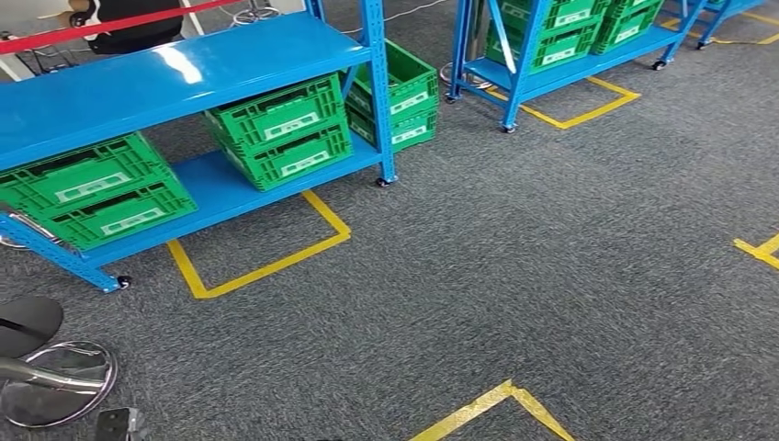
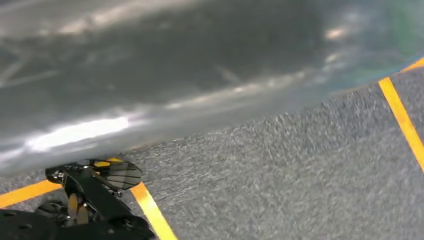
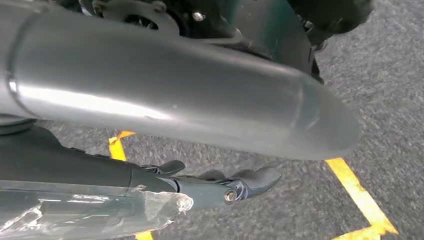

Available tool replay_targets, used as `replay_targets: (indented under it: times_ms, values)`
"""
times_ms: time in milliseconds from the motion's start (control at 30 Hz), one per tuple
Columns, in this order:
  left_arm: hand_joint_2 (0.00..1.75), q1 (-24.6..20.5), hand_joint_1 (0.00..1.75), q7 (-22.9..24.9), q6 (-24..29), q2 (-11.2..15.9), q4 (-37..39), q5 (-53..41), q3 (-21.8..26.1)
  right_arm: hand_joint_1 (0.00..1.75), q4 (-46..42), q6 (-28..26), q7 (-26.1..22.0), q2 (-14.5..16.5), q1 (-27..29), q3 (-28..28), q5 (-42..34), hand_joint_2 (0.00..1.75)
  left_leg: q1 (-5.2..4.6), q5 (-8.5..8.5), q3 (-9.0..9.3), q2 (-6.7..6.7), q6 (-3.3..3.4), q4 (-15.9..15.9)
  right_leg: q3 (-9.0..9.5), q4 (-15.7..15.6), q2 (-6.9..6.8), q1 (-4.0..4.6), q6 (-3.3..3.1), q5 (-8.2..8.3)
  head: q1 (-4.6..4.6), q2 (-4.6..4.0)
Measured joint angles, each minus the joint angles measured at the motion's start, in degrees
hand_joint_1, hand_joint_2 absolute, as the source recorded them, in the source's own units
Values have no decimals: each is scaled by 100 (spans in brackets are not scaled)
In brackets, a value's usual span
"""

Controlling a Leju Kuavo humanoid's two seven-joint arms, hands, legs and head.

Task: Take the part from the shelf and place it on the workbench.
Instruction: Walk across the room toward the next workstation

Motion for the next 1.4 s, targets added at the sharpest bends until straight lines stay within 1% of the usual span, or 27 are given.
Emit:
replay_targets:
  times_ms: [33, 67, 100, 167, 233, 333, 367, 400, 467, 500, 533, 567, 633, 700, 833, 900, 967, 1000, 1033, 1067, 1100, 1167, 1200, 1233, 1333, 1367, 1400]
  values:
    - [0, 15, 0, 0, -1, -2, -21, -1, 20, 0, 3, -1, 0, 0, -2, -5, 0, 0, 0, 117, -10, 5, 7, -30, 32, 0, -32, 3, 2, -28, 1, 0]
    - [0, 32, 0, 0, -1, -3, -42, -1, 35, 0, 3, -1, 0, 0, -5, -8, 1, 0, -1, 332, 96, 9, 22, -291, 73, -1, -55, 5, 10, -62, 0, 0]
    - [0, 44, 0, 0, -1, -3, -60, -1, 51, 0, 3, 0, 0, 0, -6, -10, 1, 0, -7, 581, 274, 29, 49, -689, 101, -5, -74, 6, 26, -100, -1, 0]
    - [0, 51, 0, 0, -1, -4, -95, -1, 84, 0, 4, 1, 0, 0, -11, -14, 1, 0, -35, 832, 602, 82, 106, -1381, 150, -11, -102, 27, 82, -195, -1, 0]
    - [0, 52, 0, 0, -2, -7, -126, -8, 111, 0, 4, 2, -1, 0, -17, -16, -1, 0, -60, 790, 713, 104, 162, -1609, 220, -34, -120, 41, 155, -227, 2, 0]
    - [0, 80, 0, -4, 21, -19, -188, -147, 139, 0, 5, 23, -5, 0, -28, -15, -30, 0, -35, 741, 827, 72, 276, -1681, 297, 69, -121, 35, 257, -276, 22, -1]
    - [0, 84, 0, -4, 28, -24, -220, -241, 155, 0, 6, 35, -12, 0, -35, -14, -44, 0, -25, 717, 879, 65, 309, -1690, 201, 260, -110, 33, 275, -393, 39, -1]
    - [0, 85, 0, -2, 19, -31, -258, -350, 181, 0, 7, 44, -32, 0, -41, -14, -62, 0, -22, 679, 922, 63, 331, -1695, 10, 588, -96, 32, 282, -552, 57, -1]
    - [0, 92, 0, 4, -61, -52, -340, -598, 265, 0, 8, 25, -144, 0, -39, -15, -141, 0, -28, 591, 1012, 56, 350, -1693, -491, 1363, -85, 33, 295, -828, 83, 0]
    - [0, 106, 0, 9, -119, -69, -383, -710, 310, 0, 9, 3, -228, 0, -35, -16, -203, 0, -32, 540, 1075, 53, 350, -1693, -694, 1596, -83, 35, 295, -851, 87, 0]
    - [0, 124, 0, 17, -173, -88, -426, -798, 355, 0, 9, -19, -304, 0, -32, -17, -264, 0, -32, 485, 1153, 47, 346, -1692, -800, 1611, -83, 36, 297, -750, 92, 0]
    - [0, 139, 0, 31, -215, -110, -469, -855, 392, 0, 8, -37, -365, 0, -29, -18, -315, 0, -30, 423, 1244, 39, 338, -1692, -803, 1410, -82, 36, 295, -544, 93, 0]
    - [0, 153, 0, 58, -259, -149, -547, -906, 456, 0, 8, -44, -399, 0, -19, -23, -361, 0, -26, 288, 1423, 26, 302, -1692, -646, 696, -80, 40, 280, -5, 97, 0]
    - [0, 156, 0, 75, -299, -175, -615, -958, 518, 0, 4, -45, -422, 0, -10, -28, -401, 0, -31, 187, 1500, 15, 241, -1701, -549, 274, -74, 56, 205, 223, 106, 0]
    - [0, 153, 0, 69, -459, -230, -717, -1175, 674, 0, -2, -51, -567, 0, 0, -42, -602, 0, -34, 167, 1497, 13, 138, -1586, -452, 177, -71, 50, 52, 202, 104, 0]
    - [0, 128, 0, 34, -583, -267, -731, -1414, 765, 0, 109, -110, -831, -1, -158, -119, -588, 0, -27, 99, 1169, 22, 97, -1031, -313, 89, -69, 35, 3, 179, 96, 0]
    - [0, 100, 0, -4, -701, -304, -732, -1670, 844, 0, 463, -223, -1263, -18, -530, -308, -426, 0, -23, -165, 658, 24, 68, -329, -190, 0, -49, 36, -31, 137, 93, 0]
    - [0, 88, 0, -20, -745, -320, -732, -1780, 876, 0, 756, -289, -1513, -49, -775, -441, -321, 0, -23, -291, 454, 24, 61, -139, -115, -35, -31, 35, -37, 104, 91, 0]
    - [0, 73, 0, -31, -781, -332, -732, -1869, 900, 0, 1081, -351, -1737, -96, -1015, -581, -221, 0, -21, -324, 329, 24, 57, -116, -31, -61, -15, 32, -34, 60, 91, 0]
    - [0, 52, 0, -38, -806, -340, -732, -1941, 919, 0, 1406, -401, -1936, -152, -1241, -715, -132, 0, -18, -218, 283, 25, 54, -266, 62, -77, -3, 26, -25, 5, 91, 0]
    - [0, 30, 0, -44, -823, -348, -732, -1997, 938, 0, 1725, -437, -2100, -214, -1438, -839, -45, 0, -13, 30, 304, 31, 52, -557, 145, -85, 1, 20, -8, -62, 91, 0]
    - [0, -5, 0, -54, -844, -363, -728, -2050, 981, 0, 2258, -466, -2331, -330, -1741, -1042, 94, 0, -1, 660, 391, 74, 62, -1225, 279, -84, 1, 23, 45, -210, 85, 0]
    - [0, -16, 0, -62, -852, -371, -726, -2066, 1005, 0, 2501, -466, -2425, -382, -1861, -1138, 163, 0, -5, 845, 428, 96, 80, -1440, 328, -96, -1, 27, 79, -286, 87, 0]
    - [0, -25, 0, -74, -857, -380, -723, -2075, 1025, 0, 2714, -459, -2506, -425, -1964, -1224, 229, 0, -12, 921, 446, 110, 106, -1556, 406, -97, -4, 30, 119, -332, 87, -1]
    - [0, -56, 0, -115, -881, -398, -721, -2124, 1087, 0, 3233, -452, -2682, -538, -2238, -1432, 437, 0, -20, 860, 607, 80, 237, -1621, 567, -3, -31, 18, 212, -392, 106, -1]
    - [0, -70, 0, -123, -889, -398, -721, -2139, 1115, 0, 3377, -457, -2724, -571, -2330, -1487, 491, 0, -16, 837, 683, 76, 288, -1626, 474, 204, -39, 17, 227, -403, 117, -1]
    - [0, -84, 0, -128, -894, -398, -720, -2151, 1139, 0, 3508, -462, -2754, -597, -2411, -1537, 528, 0, -11, 809, 751, 75, 330, -1631, 278, 541, -44, 19, 240, -439, 121, -2]
